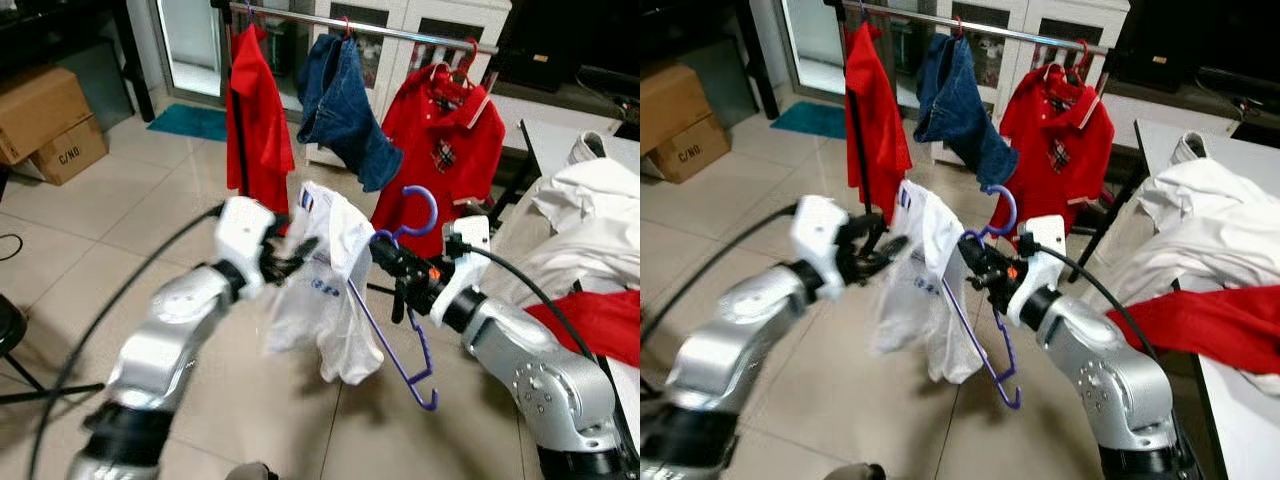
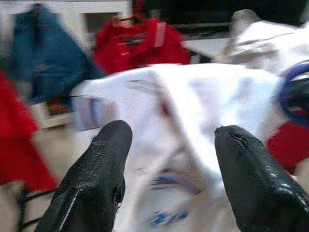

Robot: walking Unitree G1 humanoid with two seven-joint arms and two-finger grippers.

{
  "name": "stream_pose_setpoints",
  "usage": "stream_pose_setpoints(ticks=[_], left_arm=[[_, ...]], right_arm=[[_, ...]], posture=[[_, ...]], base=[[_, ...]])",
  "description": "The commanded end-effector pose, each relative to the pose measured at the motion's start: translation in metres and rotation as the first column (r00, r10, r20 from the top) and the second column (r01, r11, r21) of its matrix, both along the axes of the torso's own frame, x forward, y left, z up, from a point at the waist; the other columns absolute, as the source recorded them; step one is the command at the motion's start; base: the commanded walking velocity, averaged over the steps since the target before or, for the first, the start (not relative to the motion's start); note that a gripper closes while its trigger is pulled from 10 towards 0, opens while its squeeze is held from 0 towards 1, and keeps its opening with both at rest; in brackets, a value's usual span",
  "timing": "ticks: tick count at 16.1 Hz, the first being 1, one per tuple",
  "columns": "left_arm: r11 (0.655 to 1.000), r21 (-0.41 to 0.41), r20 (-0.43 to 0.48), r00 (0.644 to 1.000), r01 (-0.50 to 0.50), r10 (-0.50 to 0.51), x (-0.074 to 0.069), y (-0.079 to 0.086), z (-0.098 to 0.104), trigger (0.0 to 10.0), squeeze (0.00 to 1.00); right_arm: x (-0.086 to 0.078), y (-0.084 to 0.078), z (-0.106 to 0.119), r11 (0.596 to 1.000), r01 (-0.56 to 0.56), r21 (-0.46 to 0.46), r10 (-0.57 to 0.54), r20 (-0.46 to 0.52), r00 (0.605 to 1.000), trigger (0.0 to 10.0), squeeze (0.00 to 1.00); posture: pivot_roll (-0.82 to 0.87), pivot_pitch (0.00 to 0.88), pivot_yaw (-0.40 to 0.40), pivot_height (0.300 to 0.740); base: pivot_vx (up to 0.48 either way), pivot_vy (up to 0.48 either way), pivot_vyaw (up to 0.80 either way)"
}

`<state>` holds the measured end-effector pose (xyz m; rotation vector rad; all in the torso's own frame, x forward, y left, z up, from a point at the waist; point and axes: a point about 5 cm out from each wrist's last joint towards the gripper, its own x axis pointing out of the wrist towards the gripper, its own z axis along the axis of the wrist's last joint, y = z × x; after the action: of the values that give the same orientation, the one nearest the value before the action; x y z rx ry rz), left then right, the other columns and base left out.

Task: Hang hanger

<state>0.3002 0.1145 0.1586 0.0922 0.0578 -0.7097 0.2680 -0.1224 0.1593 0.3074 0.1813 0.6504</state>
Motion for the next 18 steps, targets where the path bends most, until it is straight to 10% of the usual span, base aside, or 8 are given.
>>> stream_pose_setpoints(ticks=[1, 7, 8, 9, 18], left_arm=[[1.000, -0.002, 0.003, 1.000, 0.027, -0.027, 0.002, -0.005, 0.000, 10.0, 0.00], [1.000, 0.003, -0.008, 0.999, 0.031, -0.031, 0.024, -0.014, 0.000, 10.0, 0.00], [0.999, -0.013, -0.004, 0.999, 0.045, -0.045, 0.024, -0.016, 0.000, 3.0, 0.00], [0.998, -0.020, 0.003, 0.998, 0.060, -0.060, 0.023, -0.018, 0.000, 0.0, 0.00], [0.998, -0.060, -0.005, 1.000, 0.020, -0.020, 0.029, -0.015, -0.002, 0.0, 0.00]], right_arm=[[0.003, 0.001, 0.012, 1.000, -0.015, 0.017, 0.014, 0.052, 0.999, 10.0, 0.00], [-0.001, 0.004, 0.013, 0.999, -0.037, 0.015, 0.036, 0.059, 0.998, 10.0, 0.00], [-0.001, 0.004, 0.012, 0.999, -0.035, 0.014, 0.035, 0.057, 0.998, 10.0, 0.00], [-0.001, 0.004, 0.012, 0.999, -0.035, 0.014, 0.034, 0.056, 0.998, 10.0, 0.00], [0.001, 0.004, 0.013, 0.998, -0.055, 0.009, 0.054, 0.056, 0.997, 10.0, 0.00]], posture=[[0.08, 0.000, -0.055, 0.740], [0.07, 0.000, -0.040, 0.740], [0.07, 0.000, -0.041, 0.740], [0.07, 0.000, -0.044, 0.740], [0.07, 0.000, -0.059, 0.740]], base=[[0.000, 0.000, 0.00], [0.000, 0.000, 0.00], [0.000, 0.000, 0.00], [0.000, 0.000, 0.00], [0.000, 0.000, 0.00]])
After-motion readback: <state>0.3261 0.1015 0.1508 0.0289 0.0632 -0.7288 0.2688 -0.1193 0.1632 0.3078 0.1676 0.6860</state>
